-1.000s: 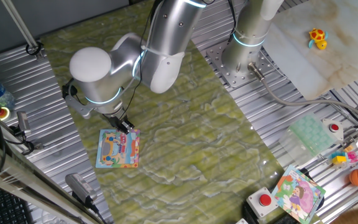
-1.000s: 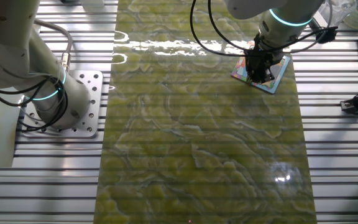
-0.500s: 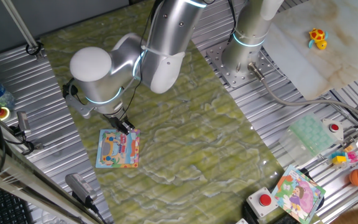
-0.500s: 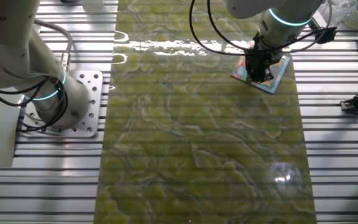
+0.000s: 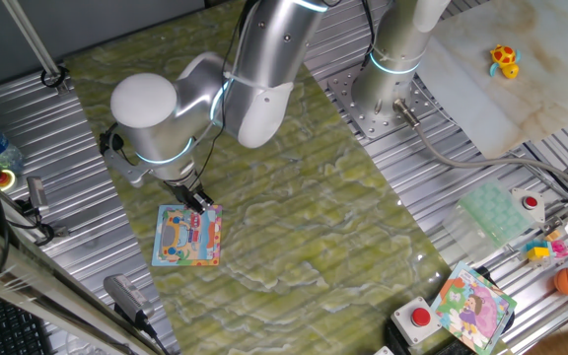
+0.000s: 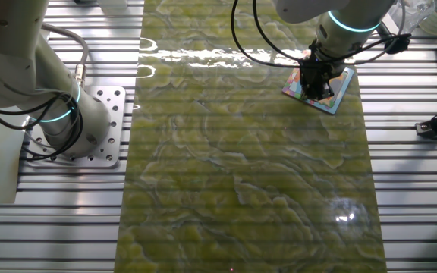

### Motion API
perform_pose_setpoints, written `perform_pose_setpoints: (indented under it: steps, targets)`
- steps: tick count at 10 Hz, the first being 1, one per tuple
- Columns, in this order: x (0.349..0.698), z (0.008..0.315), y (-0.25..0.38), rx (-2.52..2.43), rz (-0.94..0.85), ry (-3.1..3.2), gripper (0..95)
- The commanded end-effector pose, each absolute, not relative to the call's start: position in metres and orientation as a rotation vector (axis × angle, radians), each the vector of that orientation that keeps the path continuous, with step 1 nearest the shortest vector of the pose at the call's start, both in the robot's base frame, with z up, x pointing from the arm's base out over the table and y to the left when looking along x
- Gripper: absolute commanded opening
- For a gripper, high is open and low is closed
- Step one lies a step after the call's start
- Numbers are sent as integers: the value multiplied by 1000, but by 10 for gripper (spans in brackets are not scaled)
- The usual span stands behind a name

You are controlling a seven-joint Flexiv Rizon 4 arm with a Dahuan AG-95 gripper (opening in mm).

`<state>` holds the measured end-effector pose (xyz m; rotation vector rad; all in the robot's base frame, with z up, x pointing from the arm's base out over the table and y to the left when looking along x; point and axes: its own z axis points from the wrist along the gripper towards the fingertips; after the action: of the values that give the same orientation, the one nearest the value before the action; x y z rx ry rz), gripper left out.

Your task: Assemble one piece of a puzzle

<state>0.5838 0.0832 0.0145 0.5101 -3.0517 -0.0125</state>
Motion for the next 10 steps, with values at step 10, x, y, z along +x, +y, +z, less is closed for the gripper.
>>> perform_pose_setpoints:
  steps: [10]
  targets:
    - [585, 16, 87, 489, -13, -3057, 0]
